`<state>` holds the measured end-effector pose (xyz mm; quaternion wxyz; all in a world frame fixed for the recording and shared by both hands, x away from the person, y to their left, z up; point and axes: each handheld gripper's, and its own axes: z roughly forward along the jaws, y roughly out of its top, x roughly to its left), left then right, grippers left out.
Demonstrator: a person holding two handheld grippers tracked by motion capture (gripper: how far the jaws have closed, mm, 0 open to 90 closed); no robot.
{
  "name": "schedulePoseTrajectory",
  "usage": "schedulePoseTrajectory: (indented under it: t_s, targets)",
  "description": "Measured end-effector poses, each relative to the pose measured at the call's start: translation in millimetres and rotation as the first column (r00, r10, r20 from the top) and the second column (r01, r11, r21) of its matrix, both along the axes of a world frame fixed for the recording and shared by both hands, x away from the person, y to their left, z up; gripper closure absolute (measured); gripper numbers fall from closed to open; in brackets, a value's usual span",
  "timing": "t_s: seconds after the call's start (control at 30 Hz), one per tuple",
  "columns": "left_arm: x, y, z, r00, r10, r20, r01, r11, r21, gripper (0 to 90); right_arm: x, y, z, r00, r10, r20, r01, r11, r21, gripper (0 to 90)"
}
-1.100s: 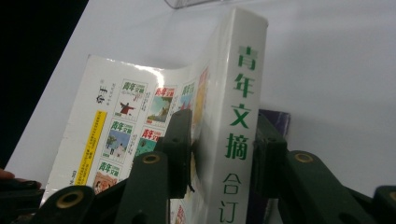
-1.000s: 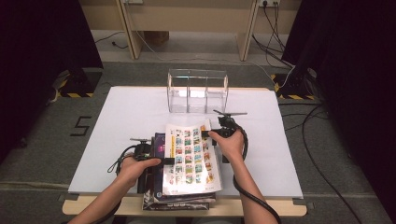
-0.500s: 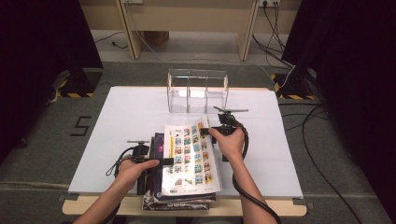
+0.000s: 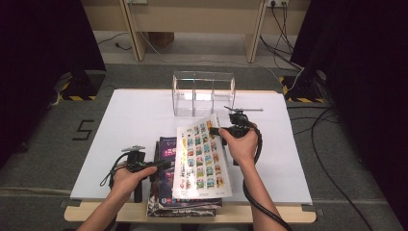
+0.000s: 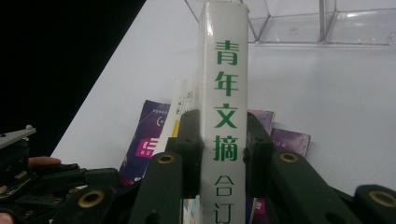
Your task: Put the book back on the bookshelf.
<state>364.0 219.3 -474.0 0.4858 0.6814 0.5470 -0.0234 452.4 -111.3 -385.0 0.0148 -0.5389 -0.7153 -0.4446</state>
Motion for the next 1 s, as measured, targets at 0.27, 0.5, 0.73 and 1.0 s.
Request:
schedulePoseTrajectory:
  t_s: [0.27, 0.5, 0.73, 1.0]
  targets:
    - [-0.1, 3.9, 0.8, 0.9999, 0.011, 0.001, -0.011, 0.9998, -0.014, 50.3, -3.7, 4.0, 11.9, 0.9993, -0.002, 0.036, 0.003, 1.0, -0.024, 73.6]
    - [-1.1, 7.4, 2.9, 0.9995, 0.029, 0.01, -0.029, 0.9995, -0.01, 48.3, -8.2, 2.5, 29.2, 0.9958, -0.024, 0.088, 0.028, 0.999, -0.044, 73.6]
    - [-1.1, 8.7, 1.6, 0.9996, 0.027, -0.005, -0.027, 0.9993, -0.026, 48.3, -12.7, -1.6, 43.6, 0.9893, -0.05, 0.137, 0.058, 0.997, -0.059, 73.6]
    - [0.2, 12.0, 2.4, 0.9994, 0.035, -0.007, -0.035, 0.9986, -0.039, 48.3, -13.5, -8.3, 57.5, 0.9765, -0.077, 0.202, 0.095, 0.992, -0.081, 73.7]
